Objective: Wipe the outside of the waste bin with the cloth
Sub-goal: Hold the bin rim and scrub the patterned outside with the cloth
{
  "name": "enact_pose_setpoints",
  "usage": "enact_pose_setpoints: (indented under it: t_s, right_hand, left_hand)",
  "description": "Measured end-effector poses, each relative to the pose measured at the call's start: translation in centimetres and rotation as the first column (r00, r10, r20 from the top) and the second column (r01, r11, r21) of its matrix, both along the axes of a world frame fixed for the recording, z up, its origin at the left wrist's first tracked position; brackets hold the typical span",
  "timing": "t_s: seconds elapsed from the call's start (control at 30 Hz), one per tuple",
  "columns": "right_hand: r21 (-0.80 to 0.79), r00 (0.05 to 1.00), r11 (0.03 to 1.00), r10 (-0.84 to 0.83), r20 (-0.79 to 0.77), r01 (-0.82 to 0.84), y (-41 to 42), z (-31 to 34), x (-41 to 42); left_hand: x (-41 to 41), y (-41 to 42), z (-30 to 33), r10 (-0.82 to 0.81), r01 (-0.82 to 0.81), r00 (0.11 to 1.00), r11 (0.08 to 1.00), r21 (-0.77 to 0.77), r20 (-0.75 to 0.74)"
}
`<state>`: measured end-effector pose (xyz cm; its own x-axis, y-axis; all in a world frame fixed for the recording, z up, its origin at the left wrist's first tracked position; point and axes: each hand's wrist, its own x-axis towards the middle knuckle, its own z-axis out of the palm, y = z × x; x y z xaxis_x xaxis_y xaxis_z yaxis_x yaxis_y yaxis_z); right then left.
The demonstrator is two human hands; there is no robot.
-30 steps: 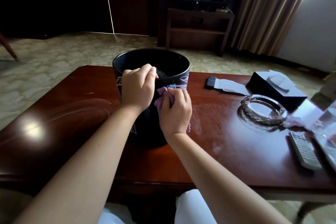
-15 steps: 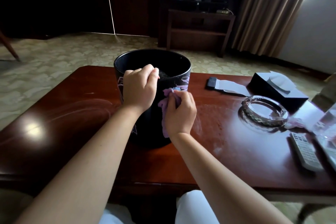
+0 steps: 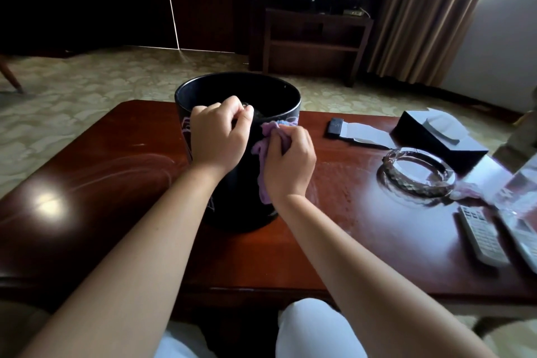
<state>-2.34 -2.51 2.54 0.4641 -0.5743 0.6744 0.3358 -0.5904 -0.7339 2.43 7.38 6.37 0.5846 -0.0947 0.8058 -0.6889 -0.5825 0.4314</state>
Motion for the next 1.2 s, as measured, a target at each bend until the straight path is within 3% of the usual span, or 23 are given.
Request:
enact_pose_setpoints:
  t_s: [0.07,0.27,0.47,0.67,0.83,0.9,1.07,1.2]
  right_hand:
    - [-0.002,1.0,1.0,0.003,0.003,-0.003,0.1,0.1,0.2]
    - [0.062,0.981,0.997,0.055,-0.184,-0.044,0.9,-3.9,-1.2]
    - [0.066,1.0,0.998,0.024,-0.013,-0.023,1.2,0.2,-0.1]
    - [0.068,0.964,0.996,0.078,-0.255,-0.063,2.1,-5.7,-1.9]
    - [0.066,0.996,0.998,0.019,-0.082,-0.014,1.5,-2.8,-0.6]
    - [0.058,0.994,0.998,0.003,-0.107,0.004,1.7,-3.8,-0.5]
    - [0.133,0.939,0.991,0.073,-0.336,-0.03,0.6,-8.2,-1.7]
    - [0.173,0.98,0.985,0.043,-0.192,-0.009,0.2,-5.7,-0.9]
  left_hand:
    - [0.0,-0.1,-0.1,0.024,-0.024,1.0,1.0,0.004,-0.006]
    - [-0.2,0.0,0.1,0.028,-0.028,1.0,0.999,-0.022,-0.002]
    - [-0.4,0.5,0.7,-0.03,0.025,0.996,0.998,-0.055,-0.078]
    - [-1.0,-0.1,1.2,0.059,-0.056,0.984,0.998,0.019,-0.169]
    - [-1.2,-0.6,0.9,0.124,-0.121,0.991,0.991,0.055,-0.046]
    - [-1.0,-0.7,0.8,0.137,-0.136,0.99,0.99,0.046,-0.029]
    - [-0.5,-0.7,0.5,0.132,-0.13,0.991,0.989,0.063,-0.019]
    - [-0.1,-0.8,0.1,0.14,-0.138,0.99,0.988,0.068,-0.015]
